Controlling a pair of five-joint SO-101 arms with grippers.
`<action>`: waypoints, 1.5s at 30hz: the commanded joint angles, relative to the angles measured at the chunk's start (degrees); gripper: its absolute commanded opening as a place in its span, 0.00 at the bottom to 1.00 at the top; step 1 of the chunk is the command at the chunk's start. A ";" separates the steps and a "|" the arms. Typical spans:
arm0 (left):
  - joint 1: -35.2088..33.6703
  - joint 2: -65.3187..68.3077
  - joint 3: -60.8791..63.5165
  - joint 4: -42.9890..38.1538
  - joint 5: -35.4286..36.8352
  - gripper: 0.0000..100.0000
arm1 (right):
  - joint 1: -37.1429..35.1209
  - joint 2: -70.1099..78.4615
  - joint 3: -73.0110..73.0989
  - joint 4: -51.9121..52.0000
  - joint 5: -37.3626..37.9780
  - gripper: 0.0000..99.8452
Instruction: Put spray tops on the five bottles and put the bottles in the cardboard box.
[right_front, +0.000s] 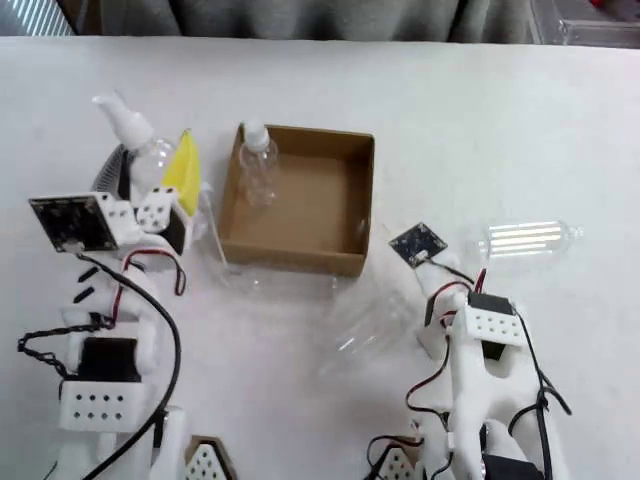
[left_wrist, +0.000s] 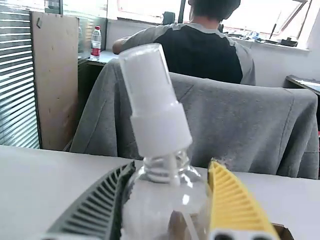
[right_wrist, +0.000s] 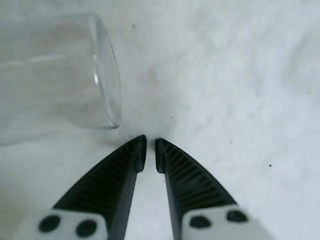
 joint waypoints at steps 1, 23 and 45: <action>4.09 0.04 4.48 -10.81 0.26 0.02 | 0.48 -1.36 -0.09 -1.27 -0.62 0.02; 10.07 19.12 6.15 -34.55 -3.25 0.02 | 0.40 -1.19 0.09 -1.36 -0.70 0.02; 10.42 62.64 5.71 -79.47 -3.34 0.02 | 0.13 -0.84 0.09 -2.15 -0.26 0.02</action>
